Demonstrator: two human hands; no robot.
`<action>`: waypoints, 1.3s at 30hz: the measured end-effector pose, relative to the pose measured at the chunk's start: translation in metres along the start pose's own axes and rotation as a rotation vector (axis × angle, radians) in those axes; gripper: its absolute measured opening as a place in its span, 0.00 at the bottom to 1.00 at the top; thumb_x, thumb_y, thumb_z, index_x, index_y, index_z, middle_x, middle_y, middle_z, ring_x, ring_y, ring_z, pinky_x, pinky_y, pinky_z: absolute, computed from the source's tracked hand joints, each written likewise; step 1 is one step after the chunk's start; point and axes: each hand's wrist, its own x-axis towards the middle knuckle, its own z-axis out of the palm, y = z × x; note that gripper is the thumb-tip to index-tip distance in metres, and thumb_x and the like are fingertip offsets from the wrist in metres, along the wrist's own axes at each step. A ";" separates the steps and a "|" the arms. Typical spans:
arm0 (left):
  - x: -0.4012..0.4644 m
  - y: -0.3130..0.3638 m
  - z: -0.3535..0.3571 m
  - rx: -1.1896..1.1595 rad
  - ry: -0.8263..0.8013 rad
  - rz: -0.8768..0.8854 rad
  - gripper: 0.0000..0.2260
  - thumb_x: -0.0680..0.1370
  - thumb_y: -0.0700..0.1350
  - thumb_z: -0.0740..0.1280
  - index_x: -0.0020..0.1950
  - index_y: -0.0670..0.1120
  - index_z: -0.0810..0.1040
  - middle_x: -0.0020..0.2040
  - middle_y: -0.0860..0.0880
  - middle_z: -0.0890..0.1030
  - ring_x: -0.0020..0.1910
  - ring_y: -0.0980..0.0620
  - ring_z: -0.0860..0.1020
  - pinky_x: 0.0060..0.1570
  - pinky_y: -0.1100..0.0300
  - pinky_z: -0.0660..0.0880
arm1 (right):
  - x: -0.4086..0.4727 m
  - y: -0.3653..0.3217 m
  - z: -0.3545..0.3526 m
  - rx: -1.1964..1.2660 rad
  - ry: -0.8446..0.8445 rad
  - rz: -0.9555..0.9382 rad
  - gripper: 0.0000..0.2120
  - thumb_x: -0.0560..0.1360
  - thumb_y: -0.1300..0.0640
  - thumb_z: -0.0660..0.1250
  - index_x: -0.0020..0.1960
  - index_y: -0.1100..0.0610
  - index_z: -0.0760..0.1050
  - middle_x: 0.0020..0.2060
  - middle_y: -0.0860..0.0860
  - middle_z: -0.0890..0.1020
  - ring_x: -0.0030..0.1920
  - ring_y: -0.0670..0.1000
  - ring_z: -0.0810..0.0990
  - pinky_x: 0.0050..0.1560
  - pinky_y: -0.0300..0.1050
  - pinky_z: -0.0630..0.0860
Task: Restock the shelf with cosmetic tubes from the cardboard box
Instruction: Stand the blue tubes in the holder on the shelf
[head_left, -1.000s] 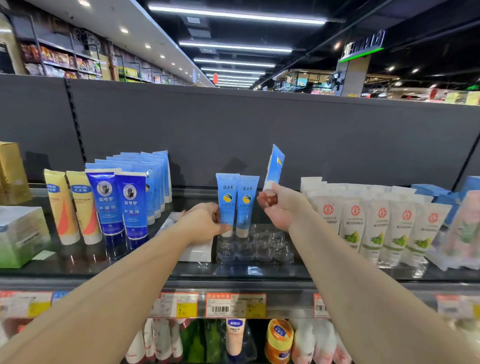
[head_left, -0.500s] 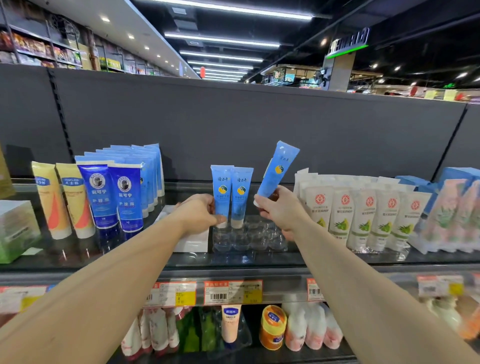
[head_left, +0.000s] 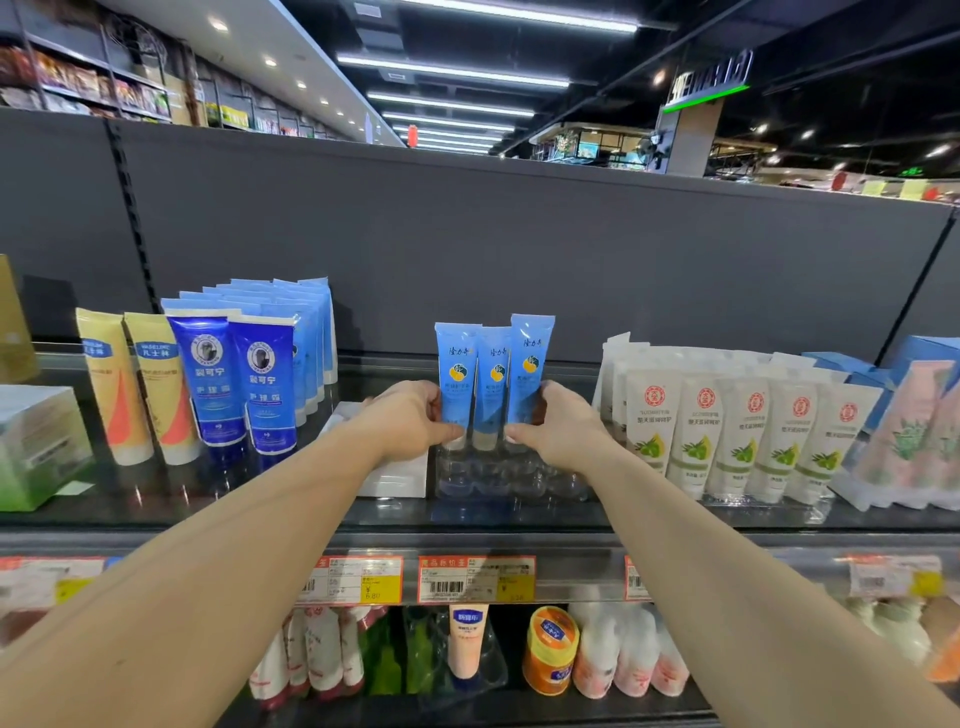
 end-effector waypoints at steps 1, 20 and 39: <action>0.000 0.000 0.000 -0.007 -0.001 -0.002 0.13 0.75 0.45 0.72 0.58 0.51 0.77 0.52 0.53 0.82 0.52 0.54 0.80 0.59 0.49 0.77 | 0.000 0.002 0.001 0.008 0.005 0.001 0.20 0.75 0.56 0.71 0.64 0.52 0.69 0.53 0.44 0.75 0.52 0.45 0.74 0.44 0.36 0.70; -0.010 0.004 0.002 0.059 0.039 0.005 0.16 0.75 0.49 0.72 0.61 0.49 0.76 0.53 0.52 0.80 0.51 0.52 0.79 0.60 0.49 0.76 | 0.000 0.005 0.010 0.031 0.056 0.017 0.21 0.75 0.53 0.70 0.66 0.53 0.69 0.58 0.47 0.77 0.52 0.45 0.73 0.52 0.42 0.72; -0.018 0.005 -0.010 -0.124 0.028 0.007 0.22 0.74 0.42 0.73 0.67 0.47 0.72 0.58 0.49 0.79 0.53 0.51 0.79 0.59 0.51 0.77 | -0.012 -0.007 0.002 0.048 0.097 0.109 0.26 0.74 0.51 0.72 0.68 0.53 0.66 0.57 0.48 0.77 0.40 0.42 0.75 0.34 0.36 0.72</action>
